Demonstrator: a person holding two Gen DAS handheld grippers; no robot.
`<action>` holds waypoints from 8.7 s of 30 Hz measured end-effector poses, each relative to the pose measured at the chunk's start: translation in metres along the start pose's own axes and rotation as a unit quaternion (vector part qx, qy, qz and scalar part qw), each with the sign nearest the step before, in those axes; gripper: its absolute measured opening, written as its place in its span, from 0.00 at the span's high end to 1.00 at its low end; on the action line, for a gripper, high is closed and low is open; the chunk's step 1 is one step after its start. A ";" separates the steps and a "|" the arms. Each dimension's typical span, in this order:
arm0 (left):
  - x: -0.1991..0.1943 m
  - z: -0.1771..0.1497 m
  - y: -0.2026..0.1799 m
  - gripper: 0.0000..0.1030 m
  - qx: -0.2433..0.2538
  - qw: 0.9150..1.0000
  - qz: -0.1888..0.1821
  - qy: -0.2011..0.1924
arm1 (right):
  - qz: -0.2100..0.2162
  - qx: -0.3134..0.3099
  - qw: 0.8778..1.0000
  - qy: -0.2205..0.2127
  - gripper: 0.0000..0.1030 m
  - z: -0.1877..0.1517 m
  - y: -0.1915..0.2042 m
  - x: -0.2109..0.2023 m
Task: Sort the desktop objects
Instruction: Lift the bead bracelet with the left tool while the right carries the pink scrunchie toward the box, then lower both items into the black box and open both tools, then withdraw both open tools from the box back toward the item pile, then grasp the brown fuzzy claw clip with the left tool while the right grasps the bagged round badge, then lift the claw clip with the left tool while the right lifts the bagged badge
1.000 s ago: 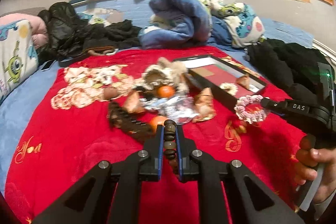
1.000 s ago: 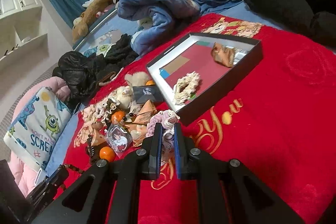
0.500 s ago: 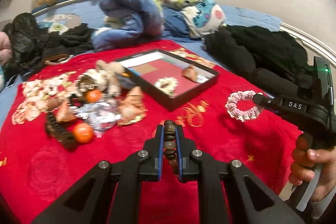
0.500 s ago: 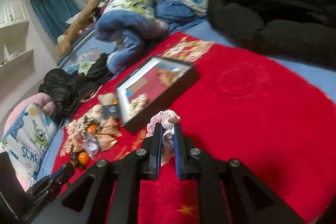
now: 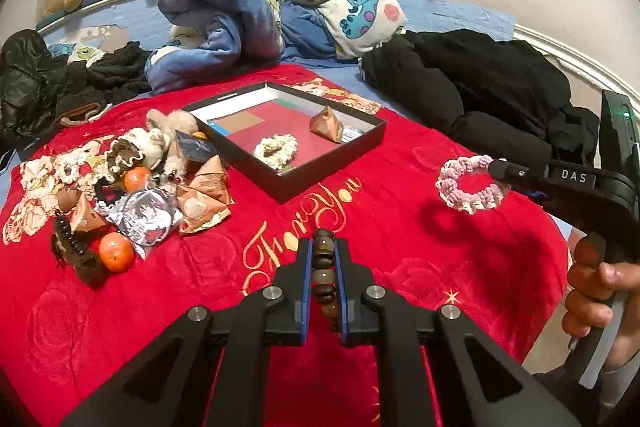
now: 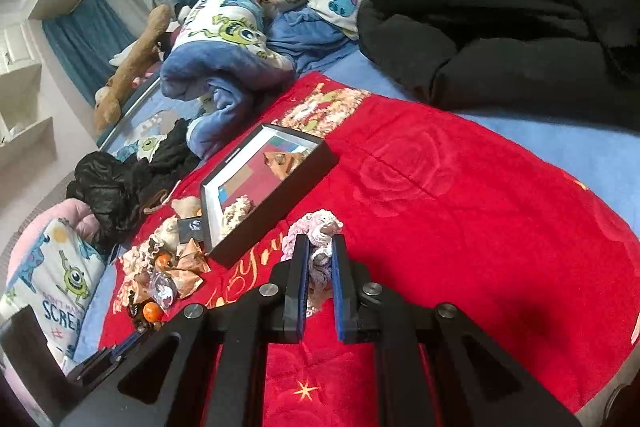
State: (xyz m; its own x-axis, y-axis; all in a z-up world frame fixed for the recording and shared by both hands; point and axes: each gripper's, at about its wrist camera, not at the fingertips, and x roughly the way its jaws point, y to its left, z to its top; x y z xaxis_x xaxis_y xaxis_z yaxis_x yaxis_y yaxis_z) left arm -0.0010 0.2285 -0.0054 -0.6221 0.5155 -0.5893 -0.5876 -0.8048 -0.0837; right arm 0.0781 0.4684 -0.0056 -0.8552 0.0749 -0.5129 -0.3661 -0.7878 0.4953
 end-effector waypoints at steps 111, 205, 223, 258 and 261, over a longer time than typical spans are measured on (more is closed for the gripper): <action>0.169 0.075 0.076 0.00 -0.105 0.993 0.029 -0.053 | -0.027 -0.091 0.995 -0.006 0.00 0.058 0.042 0.160; 0.073 -0.020 0.286 0.00 -0.192 0.959 0.186 0.089 | 0.192 -0.267 0.929 0.171 0.24 -0.083 0.241 0.213; 0.073 -0.021 0.289 0.00 -0.199 0.960 0.177 0.089 | 0.214 -0.238 0.928 0.193 0.61 -0.080 0.233 0.220; 0.049 -0.014 0.258 0.44 -0.133 0.973 0.182 0.051 | 0.229 -0.241 0.923 0.191 0.87 -0.104 0.260 0.201; 0.041 -0.015 0.257 0.44 -0.133 0.972 0.186 0.046 | 0.231 -0.240 0.924 0.188 0.87 -0.104 0.261 0.198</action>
State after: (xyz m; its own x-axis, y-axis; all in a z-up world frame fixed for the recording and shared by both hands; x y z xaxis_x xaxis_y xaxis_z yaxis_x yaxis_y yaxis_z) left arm -0.1698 0.0389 -0.0628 -0.7098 0.1548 -0.6871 -0.1677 -0.9846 -0.0486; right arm -0.1488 0.2134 -0.0510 -0.6582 -0.4834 -0.5772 0.2877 -0.8699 0.4006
